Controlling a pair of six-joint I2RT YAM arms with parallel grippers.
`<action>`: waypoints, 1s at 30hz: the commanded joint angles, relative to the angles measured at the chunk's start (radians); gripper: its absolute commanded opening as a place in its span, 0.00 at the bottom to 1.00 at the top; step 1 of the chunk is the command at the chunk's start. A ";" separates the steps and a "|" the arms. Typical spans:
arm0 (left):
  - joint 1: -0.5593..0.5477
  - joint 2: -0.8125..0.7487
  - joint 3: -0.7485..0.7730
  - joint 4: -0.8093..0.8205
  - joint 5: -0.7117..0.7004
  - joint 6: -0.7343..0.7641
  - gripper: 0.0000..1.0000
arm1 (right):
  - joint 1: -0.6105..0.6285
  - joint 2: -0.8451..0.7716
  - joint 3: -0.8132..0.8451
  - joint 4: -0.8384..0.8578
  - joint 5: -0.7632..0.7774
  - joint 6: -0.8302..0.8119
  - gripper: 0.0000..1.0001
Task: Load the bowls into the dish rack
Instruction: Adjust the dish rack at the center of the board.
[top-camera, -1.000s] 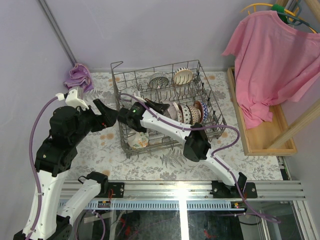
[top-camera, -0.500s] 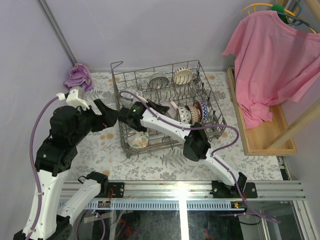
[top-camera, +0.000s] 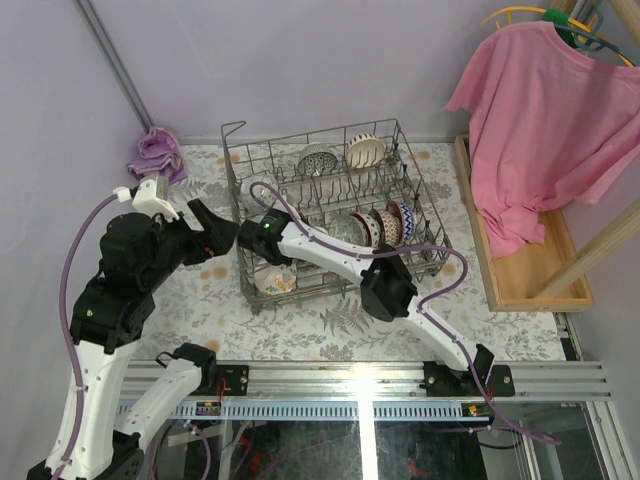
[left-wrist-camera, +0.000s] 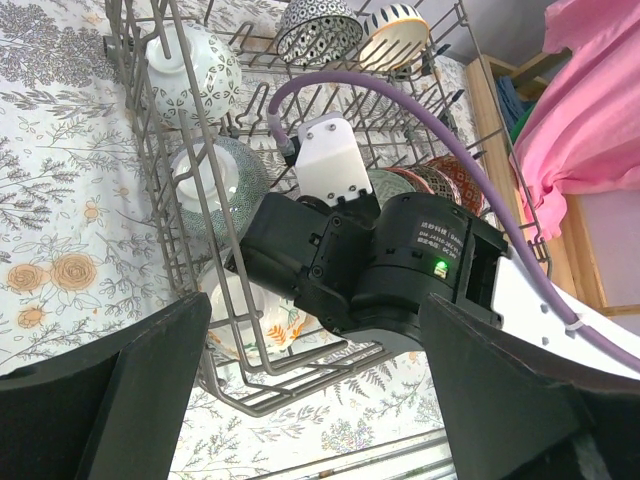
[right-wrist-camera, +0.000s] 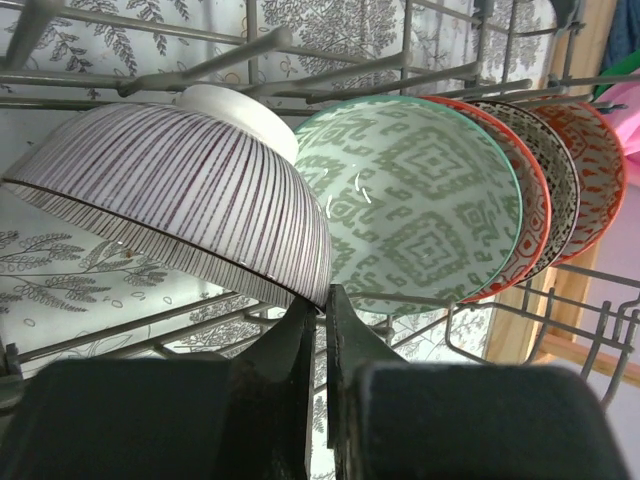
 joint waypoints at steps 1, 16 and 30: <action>-0.002 -0.010 -0.011 0.022 0.031 0.022 0.85 | 0.005 0.053 0.004 -0.001 -0.224 0.062 0.00; -0.002 0.008 0.017 0.017 0.020 0.008 0.85 | -0.060 -0.055 -0.078 0.042 -0.199 0.027 0.01; -0.002 0.059 0.077 0.012 0.011 -0.004 0.84 | -0.095 -0.139 -0.098 0.064 -0.145 -0.008 0.00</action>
